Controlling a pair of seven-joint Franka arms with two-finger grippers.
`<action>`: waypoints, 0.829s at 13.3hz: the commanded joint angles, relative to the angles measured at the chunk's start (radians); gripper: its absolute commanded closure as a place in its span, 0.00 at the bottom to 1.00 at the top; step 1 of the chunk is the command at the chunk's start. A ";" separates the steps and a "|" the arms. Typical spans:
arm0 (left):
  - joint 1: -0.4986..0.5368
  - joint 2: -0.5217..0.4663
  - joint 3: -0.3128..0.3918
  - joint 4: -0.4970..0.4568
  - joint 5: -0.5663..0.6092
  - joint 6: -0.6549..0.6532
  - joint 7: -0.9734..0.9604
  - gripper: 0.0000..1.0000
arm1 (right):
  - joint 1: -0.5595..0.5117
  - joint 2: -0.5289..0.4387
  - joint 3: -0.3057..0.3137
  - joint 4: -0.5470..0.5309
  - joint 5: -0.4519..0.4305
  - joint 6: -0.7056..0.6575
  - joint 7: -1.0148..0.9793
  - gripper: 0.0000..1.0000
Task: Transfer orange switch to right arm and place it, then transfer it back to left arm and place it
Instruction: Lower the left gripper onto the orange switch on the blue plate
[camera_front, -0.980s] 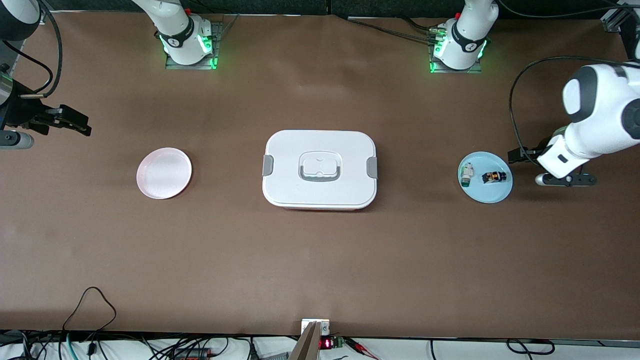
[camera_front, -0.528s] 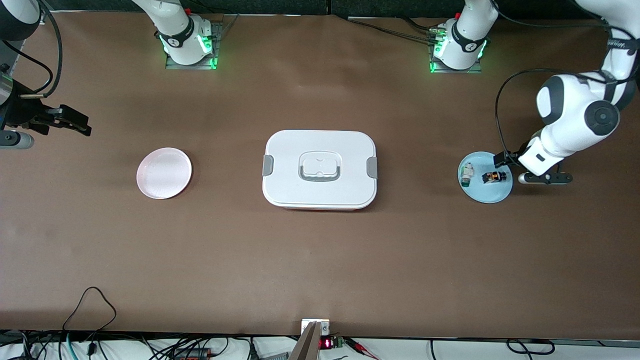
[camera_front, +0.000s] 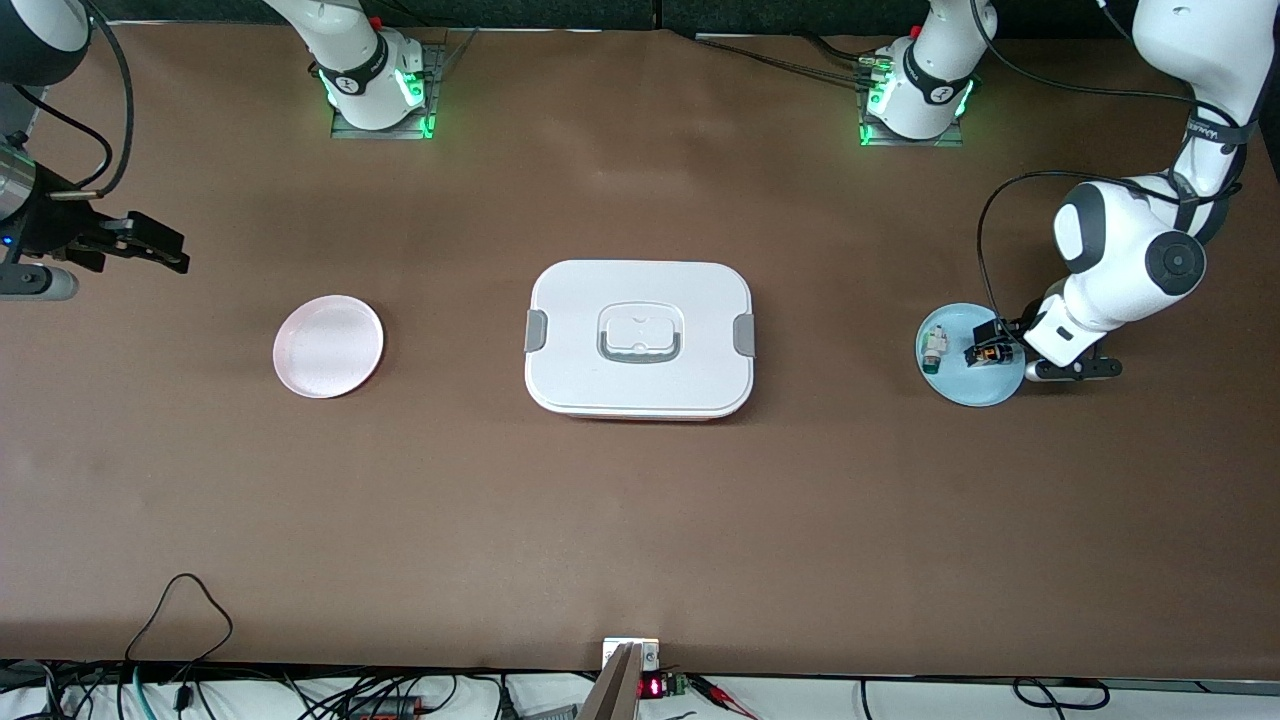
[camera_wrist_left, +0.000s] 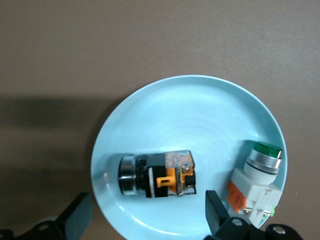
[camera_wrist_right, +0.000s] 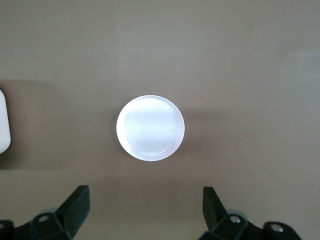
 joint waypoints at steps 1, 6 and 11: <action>0.008 0.034 -0.015 0.009 -0.024 0.038 0.002 0.00 | 0.004 0.007 0.001 0.020 0.006 -0.015 -0.011 0.00; 0.009 0.057 -0.015 0.009 -0.024 0.056 0.002 0.00 | 0.003 0.007 0.000 0.025 0.004 -0.015 -0.016 0.00; 0.008 0.062 -0.015 0.009 -0.024 0.056 0.008 0.38 | 0.003 -0.005 -0.002 0.036 0.004 -0.079 -0.014 0.00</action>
